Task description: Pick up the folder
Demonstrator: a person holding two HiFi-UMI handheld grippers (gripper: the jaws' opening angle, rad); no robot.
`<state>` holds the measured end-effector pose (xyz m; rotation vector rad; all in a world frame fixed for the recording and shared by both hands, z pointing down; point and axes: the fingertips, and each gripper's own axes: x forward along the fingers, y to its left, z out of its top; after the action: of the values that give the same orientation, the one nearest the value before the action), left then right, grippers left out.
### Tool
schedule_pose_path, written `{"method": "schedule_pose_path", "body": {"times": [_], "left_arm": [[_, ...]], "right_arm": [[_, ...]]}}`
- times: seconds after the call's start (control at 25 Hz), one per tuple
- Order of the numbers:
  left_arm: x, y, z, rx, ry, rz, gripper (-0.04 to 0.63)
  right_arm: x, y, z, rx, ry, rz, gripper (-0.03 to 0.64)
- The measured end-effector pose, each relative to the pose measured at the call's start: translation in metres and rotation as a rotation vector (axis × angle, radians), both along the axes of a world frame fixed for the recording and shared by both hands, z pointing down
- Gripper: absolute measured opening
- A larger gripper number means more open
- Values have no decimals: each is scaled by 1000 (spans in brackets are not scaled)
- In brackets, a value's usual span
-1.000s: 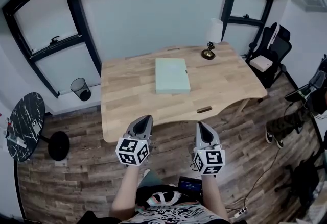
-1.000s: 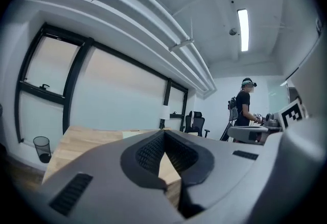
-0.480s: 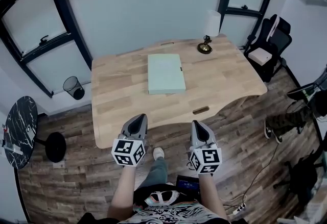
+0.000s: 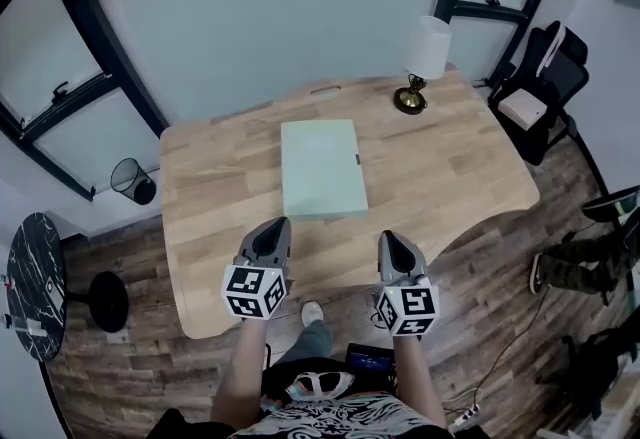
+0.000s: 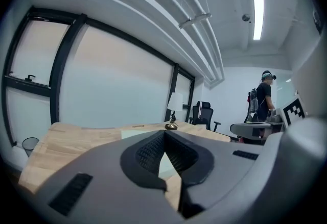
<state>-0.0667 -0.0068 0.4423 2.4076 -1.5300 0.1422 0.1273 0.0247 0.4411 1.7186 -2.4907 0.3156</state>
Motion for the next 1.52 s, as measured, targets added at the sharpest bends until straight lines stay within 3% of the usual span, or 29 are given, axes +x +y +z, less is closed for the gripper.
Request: {"method": "schedule_pose_path", "body": {"times": [0.4, 0.56, 0.8, 1.0, 1.2, 1.52], "left_arm": [[-21, -125, 42, -108, -52, -21, 2], [-26, -150, 52, -141, 11, -23, 2], [-32, -164, 49, -150, 135, -46, 2], [-34, -163, 63, -196, 42, -46, 2], [-38, -165, 67, -193, 29, -75, 2], [-33, -173, 73, -197, 30, -50, 2]], "right_arm": [[-1, -108, 21, -60, 28, 56, 3], [4, -131, 29, -79, 32, 82, 3], [1, -140, 31, -98, 15, 75, 3], [0, -141, 33, -100, 15, 57, 3], [-3, -144, 37, -95, 37, 29, 4], [-3, -156, 43, -95, 18, 4, 4]]}}
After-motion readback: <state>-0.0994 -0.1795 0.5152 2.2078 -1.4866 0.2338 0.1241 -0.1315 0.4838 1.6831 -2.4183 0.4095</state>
